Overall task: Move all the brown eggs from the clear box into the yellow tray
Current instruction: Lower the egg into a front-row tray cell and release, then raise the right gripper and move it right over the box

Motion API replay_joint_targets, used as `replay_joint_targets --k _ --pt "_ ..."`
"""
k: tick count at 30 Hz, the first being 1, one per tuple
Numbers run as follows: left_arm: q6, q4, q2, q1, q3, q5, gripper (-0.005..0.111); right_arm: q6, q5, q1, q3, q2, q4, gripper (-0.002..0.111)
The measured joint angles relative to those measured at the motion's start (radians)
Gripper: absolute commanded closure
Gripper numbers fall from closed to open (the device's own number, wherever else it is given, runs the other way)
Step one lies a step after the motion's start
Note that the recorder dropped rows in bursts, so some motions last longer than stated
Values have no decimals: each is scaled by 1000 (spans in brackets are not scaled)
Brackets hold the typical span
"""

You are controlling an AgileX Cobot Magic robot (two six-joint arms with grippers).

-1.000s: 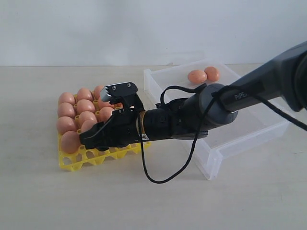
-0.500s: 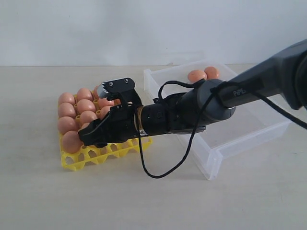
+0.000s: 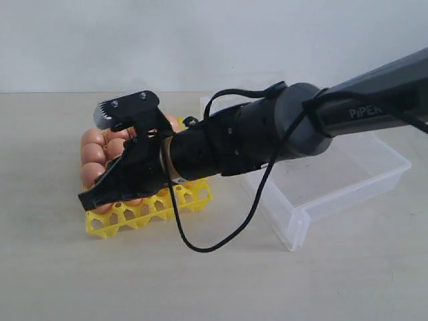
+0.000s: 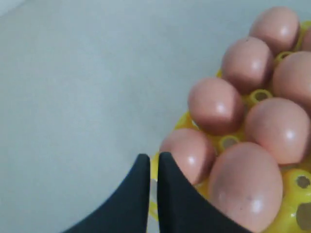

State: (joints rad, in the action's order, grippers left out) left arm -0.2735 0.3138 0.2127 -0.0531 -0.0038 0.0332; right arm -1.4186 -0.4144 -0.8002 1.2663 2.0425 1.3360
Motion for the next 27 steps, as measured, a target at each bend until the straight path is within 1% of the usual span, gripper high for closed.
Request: replay_joint_targets --k 2,3,5,7,18,21,25,27 --pt "0 0 0 0 0 0 103 -44 96 -38 0 0 78 108" --pt "0 0 0 0 0 0 103 -61 178 -47 0 0 106 108" --pt "0 0 0 0 0 0 103 -101 253 -47 0 0 119 108" --pt "0 0 0 0 0 0 103 -118 279 -47 0 0 119 108" --pt "0 0 0 0 0 0 103 -149 255 -48 0 84 117 108" --pt "0 0 0 0 0 0 103 -151 199 -48 0 77 123 109" --pt "0 0 0 0 0 0 103 -181 90 -57 0 7 219 109" --pt "0 0 0 0 0 0 103 -245 100 -73 0 -57 320 109"
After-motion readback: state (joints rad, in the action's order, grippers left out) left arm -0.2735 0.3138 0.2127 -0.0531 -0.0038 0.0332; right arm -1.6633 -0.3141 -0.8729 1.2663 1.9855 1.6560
